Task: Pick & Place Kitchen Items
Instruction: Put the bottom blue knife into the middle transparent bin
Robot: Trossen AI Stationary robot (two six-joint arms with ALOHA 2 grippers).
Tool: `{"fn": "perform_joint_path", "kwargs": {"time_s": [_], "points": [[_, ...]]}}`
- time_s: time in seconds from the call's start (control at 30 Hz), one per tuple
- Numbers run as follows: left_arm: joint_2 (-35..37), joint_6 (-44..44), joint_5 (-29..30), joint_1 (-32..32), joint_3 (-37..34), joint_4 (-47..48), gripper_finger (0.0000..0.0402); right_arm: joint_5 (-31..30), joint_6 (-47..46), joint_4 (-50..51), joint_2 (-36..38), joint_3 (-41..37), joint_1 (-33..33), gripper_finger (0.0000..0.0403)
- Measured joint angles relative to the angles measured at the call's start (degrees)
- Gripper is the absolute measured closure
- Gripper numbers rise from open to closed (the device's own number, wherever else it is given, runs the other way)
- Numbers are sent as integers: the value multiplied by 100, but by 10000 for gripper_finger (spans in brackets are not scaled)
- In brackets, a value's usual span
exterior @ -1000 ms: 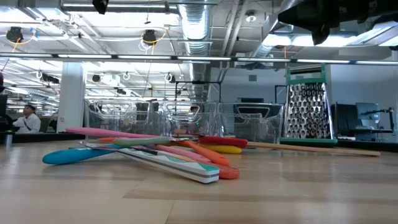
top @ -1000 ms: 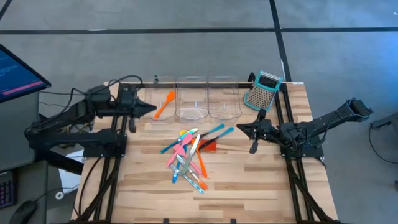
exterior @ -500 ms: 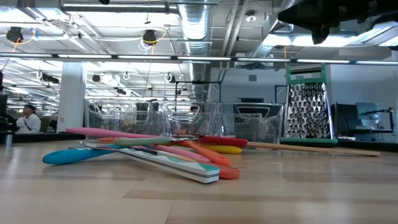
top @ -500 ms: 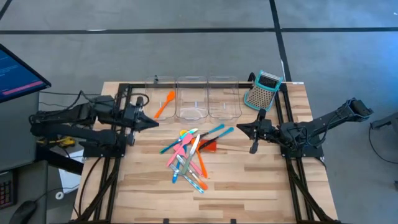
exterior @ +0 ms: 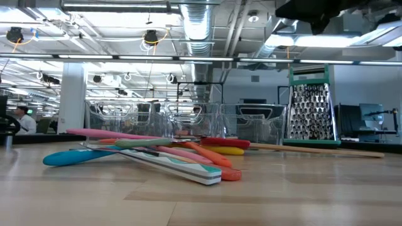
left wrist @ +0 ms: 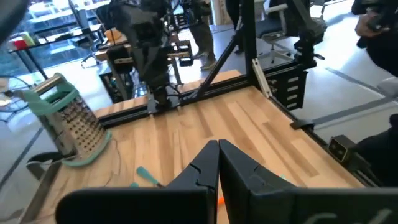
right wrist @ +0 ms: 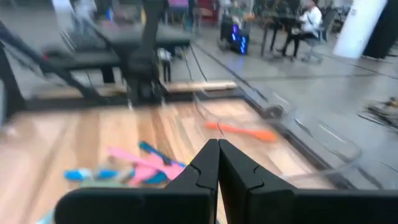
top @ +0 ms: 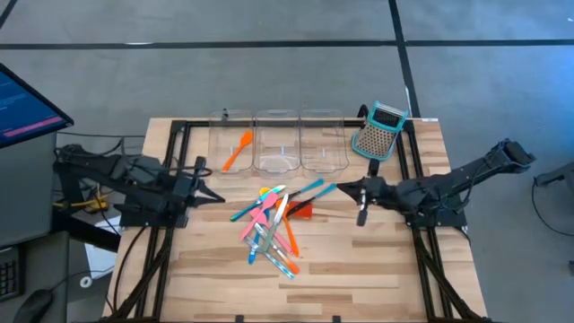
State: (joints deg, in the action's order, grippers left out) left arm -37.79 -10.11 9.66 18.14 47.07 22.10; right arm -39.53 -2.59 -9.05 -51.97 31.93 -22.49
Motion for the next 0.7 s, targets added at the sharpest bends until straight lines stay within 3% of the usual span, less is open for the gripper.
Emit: {"fn": "perform_joint_path", "kwargs": {"time_s": [0.3,0.7], "points": [[293,553,535,347,-1009,-302,401,-76,-36,1162,-863,612,-193,403],[292,856,534,749,-2825,-2853,401,224,-46,1870,-2051,769,-192,403]]}}
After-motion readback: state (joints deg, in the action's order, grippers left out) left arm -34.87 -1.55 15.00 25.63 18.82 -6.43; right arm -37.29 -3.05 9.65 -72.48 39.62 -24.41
